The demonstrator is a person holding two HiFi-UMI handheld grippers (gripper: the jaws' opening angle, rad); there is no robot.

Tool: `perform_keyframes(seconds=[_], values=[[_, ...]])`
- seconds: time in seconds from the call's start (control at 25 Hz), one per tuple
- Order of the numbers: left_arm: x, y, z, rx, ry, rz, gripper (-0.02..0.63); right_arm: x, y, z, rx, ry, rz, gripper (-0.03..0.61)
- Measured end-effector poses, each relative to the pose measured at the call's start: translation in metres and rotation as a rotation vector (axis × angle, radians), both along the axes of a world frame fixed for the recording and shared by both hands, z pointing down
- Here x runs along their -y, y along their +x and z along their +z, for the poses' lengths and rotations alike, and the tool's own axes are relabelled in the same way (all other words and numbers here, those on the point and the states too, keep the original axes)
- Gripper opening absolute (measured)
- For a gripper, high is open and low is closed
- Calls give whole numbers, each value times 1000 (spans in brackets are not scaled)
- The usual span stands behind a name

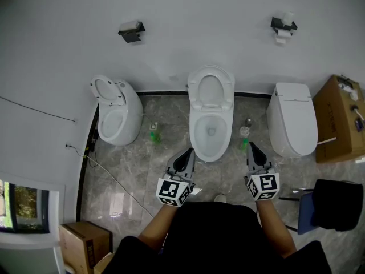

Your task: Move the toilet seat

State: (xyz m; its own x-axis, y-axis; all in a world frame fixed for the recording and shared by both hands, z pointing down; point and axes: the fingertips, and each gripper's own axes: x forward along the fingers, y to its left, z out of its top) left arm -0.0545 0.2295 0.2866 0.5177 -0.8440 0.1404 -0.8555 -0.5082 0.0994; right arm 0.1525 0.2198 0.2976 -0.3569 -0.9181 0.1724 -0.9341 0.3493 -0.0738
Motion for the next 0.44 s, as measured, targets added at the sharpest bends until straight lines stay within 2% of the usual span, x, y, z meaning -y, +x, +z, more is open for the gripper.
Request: perform_keyframes(seconds=[0.44], values=[[-3, 7, -9, -11, 11, 16, 15, -8, -6, -3, 1, 10, -25, 28]])
